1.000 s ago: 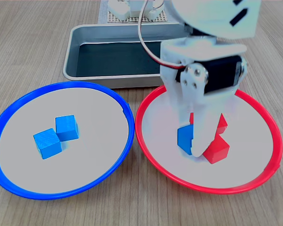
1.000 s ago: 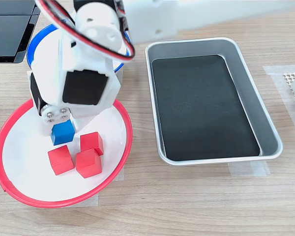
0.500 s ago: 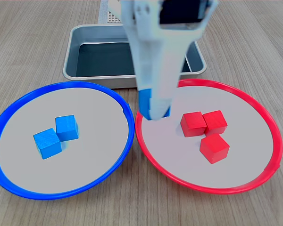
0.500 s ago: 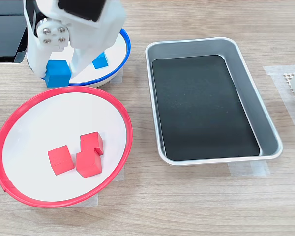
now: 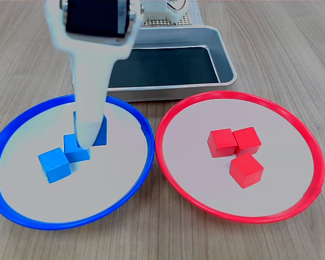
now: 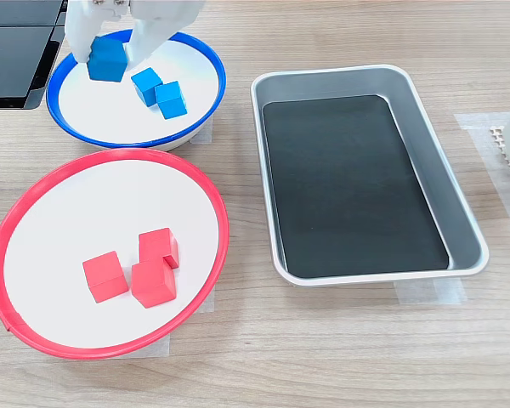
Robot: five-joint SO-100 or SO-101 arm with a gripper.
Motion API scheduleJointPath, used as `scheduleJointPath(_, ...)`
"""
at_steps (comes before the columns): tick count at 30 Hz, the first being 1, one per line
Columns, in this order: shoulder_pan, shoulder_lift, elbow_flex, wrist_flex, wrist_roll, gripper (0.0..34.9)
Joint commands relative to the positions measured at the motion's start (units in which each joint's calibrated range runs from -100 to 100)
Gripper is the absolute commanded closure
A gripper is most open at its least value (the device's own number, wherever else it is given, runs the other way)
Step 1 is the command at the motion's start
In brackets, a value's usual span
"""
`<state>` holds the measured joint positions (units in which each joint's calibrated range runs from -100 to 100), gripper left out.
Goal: Relocate any misplaced blocks to their matching dishes.
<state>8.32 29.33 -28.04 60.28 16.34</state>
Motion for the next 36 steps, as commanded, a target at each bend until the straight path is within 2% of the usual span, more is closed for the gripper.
scheduleJointPath(1,0.8,0.5,0.0,-1.2,0.2,34.6)
scheduleJointPath(19,0.3,7.6,1.3,-4.2,1.7,34.6)
scheduleJointPath(22,0.4,7.9,1.1,-4.2,1.9,31.0)
scheduleJointPath(26,0.5,7.6,1.3,-3.8,1.9,23.4)
scheduleJointPath(28,0.4,7.3,1.3,-3.0,1.9,21.6)
scheduleJointPath(36,-0.1,3.3,3.5,-1.9,2.1,20.8)
